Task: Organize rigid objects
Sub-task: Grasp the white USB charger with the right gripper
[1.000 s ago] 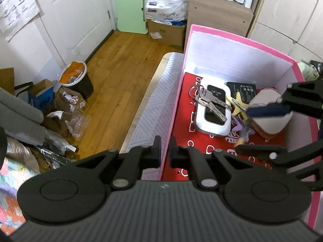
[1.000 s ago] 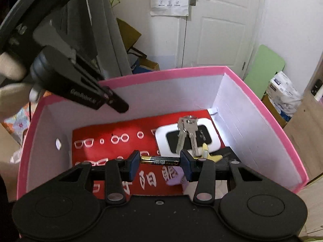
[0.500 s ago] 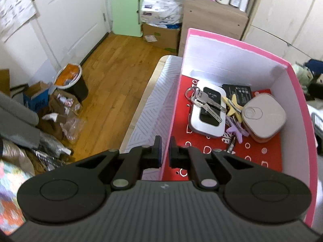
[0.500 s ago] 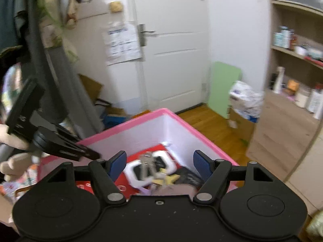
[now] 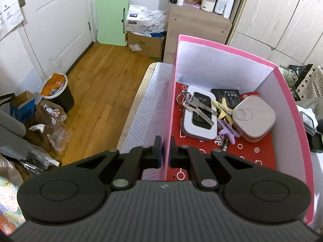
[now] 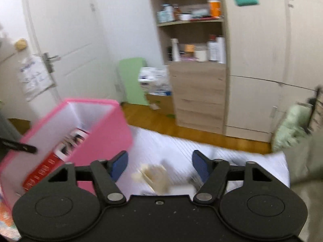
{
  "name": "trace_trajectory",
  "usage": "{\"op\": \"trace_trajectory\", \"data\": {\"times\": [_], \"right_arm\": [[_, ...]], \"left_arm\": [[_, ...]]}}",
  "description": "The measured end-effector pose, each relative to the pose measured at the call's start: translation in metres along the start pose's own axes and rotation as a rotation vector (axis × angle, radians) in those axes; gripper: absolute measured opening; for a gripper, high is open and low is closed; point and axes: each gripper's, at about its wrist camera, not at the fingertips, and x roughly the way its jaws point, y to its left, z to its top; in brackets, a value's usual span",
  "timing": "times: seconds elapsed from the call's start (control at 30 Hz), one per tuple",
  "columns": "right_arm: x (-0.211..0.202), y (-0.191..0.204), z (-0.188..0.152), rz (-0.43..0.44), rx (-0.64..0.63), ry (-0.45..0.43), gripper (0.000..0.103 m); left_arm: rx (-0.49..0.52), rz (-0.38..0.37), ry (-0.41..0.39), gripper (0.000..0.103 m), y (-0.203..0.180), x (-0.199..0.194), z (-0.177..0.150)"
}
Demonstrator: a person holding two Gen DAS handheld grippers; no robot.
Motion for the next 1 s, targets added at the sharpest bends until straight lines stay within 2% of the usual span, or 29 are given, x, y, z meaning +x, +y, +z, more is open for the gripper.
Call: {"op": "trace_trajectory", "data": {"times": [0.03, 0.1, 0.17, 0.2, 0.27, 0.33, 0.43, 0.5, 0.57, 0.67, 0.83, 1.0], "right_arm": [[0.002, -0.005, -0.007, 0.001, 0.02, 0.007, 0.054], [0.009, -0.012, -0.024, 0.01, 0.086, 0.016, 0.045], [0.017, -0.011, -0.033, -0.031, 0.082, 0.012, 0.042], [0.019, -0.006, -0.035, -0.073, 0.039, -0.001, 0.042], [0.023, 0.0, -0.04, -0.083, -0.022, 0.003, 0.042], [0.029, -0.001, -0.041, -0.088, -0.016, 0.016, 0.042], [0.037, -0.002, -0.042, -0.146, -0.025, 0.021, 0.045], [0.042, -0.004, -0.04, -0.134, -0.018, 0.042, 0.049], [0.052, -0.004, -0.043, -0.143, -0.025, 0.11, 0.051], [0.05, 0.001, -0.046, -0.158, -0.024, 0.094, 0.049], [0.033, 0.008, -0.054, -0.117, 0.081, 0.077, 0.049], [0.009, 0.026, -0.05, -0.113, 0.079, 0.059, 0.049]], "left_arm": [[-0.001, -0.003, 0.0, 0.006, 0.001, 0.0, 0.0], [0.01, -0.005, 0.001, 0.006, 0.0, 0.0, 0.001], [0.027, -0.008, 0.006, 0.006, 0.0, 0.001, 0.002], [0.037, -0.011, 0.008, 0.006, -0.001, 0.001, 0.002], [0.054, -0.018, 0.012, 0.006, 0.0, 0.001, 0.003], [0.067, -0.024, 0.015, 0.006, 0.0, 0.001, 0.003], [0.081, -0.032, 0.022, 0.006, 0.0, 0.002, 0.005], [0.088, -0.031, 0.02, 0.006, -0.002, 0.003, 0.005], [0.092, -0.033, 0.011, 0.006, -0.002, 0.002, 0.003], [0.09, -0.038, 0.003, 0.006, 0.001, 0.001, 0.001], [0.106, -0.037, 0.013, 0.006, 0.0, 0.001, 0.003], [0.119, -0.042, 0.013, 0.006, 0.0, 0.002, 0.003]]}}
